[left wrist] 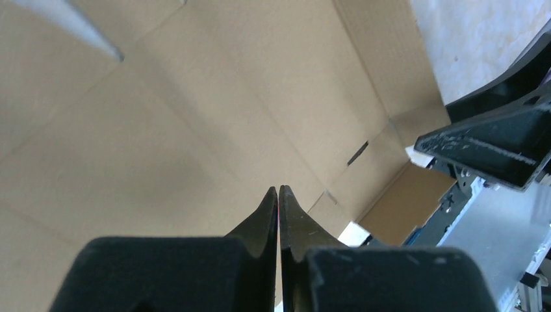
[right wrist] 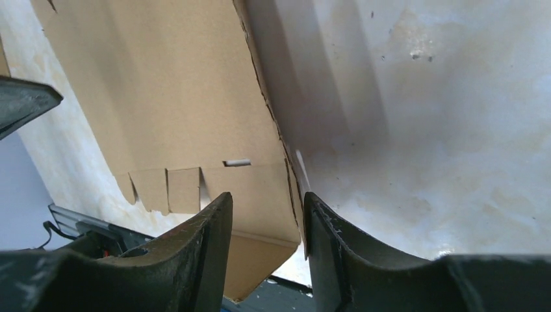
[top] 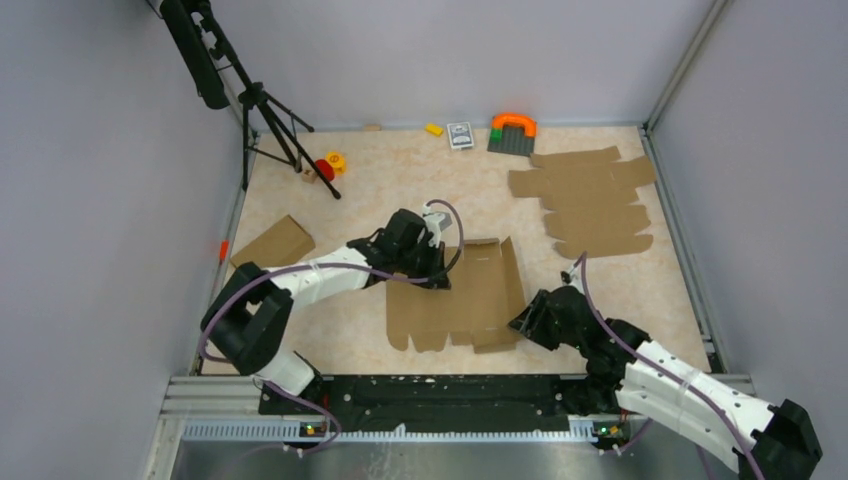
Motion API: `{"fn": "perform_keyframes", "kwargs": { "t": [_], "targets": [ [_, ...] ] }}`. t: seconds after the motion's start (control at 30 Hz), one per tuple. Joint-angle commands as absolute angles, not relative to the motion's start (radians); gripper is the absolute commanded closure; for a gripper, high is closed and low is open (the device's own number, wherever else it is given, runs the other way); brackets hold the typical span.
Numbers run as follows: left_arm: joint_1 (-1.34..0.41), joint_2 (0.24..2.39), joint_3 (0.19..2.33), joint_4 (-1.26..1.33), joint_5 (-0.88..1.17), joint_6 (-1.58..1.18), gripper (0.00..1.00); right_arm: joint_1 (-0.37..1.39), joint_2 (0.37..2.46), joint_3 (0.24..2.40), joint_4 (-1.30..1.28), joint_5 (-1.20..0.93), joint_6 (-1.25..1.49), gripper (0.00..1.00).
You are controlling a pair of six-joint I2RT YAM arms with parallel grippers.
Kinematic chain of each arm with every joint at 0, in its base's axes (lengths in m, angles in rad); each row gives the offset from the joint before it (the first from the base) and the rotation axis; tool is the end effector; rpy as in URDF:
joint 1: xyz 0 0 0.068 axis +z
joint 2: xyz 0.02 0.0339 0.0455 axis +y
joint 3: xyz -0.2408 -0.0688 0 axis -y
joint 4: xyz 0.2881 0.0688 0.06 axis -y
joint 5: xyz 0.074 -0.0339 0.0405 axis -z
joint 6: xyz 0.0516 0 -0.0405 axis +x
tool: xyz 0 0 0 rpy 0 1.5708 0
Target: Fold the paper box
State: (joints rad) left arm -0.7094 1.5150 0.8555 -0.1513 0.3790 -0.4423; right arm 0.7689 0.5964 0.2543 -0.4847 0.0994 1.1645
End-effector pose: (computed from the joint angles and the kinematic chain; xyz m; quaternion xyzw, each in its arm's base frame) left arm 0.2569 -0.2457 0.1364 0.1907 0.8946 -0.3451 0.2103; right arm 0.1453 0.1334 0.1164 0.2006 0.9088 0.2725 0.2443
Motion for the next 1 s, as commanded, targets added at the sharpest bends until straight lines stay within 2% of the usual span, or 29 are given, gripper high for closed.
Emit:
{"fn": "perform_keyframes", "kwargs": {
  "t": [0.0,0.33,0.6,0.67,0.87,0.97],
  "targets": [
    [-0.731,1.598,0.974,-0.089,0.444,-0.386,1.0,0.761,0.623,0.284,-0.405,0.089,1.181,0.56],
    [-0.853,1.75,1.182,-0.12,0.472,-0.256,1.0,0.756,0.641,0.303,-0.429,0.069,1.211,0.56],
    [-0.877,1.911,1.308,-0.163,0.502,-0.288,1.0,0.755,0.527,0.281,-0.558,0.092,1.252,0.58],
    [-0.878,1.933,1.31,-0.173,0.504,-0.303,1.0,0.753,0.494,0.265,-0.576,0.087,1.269,0.6],
    [-0.887,1.985,1.289,-0.198,0.462,-0.349,1.0,0.753,0.414,0.212,-0.524,0.072,1.325,0.76],
    [-0.887,1.993,1.269,-0.199,0.456,-0.357,1.0,0.753,0.412,0.192,-0.476,0.066,1.349,0.77]
  ]
}}
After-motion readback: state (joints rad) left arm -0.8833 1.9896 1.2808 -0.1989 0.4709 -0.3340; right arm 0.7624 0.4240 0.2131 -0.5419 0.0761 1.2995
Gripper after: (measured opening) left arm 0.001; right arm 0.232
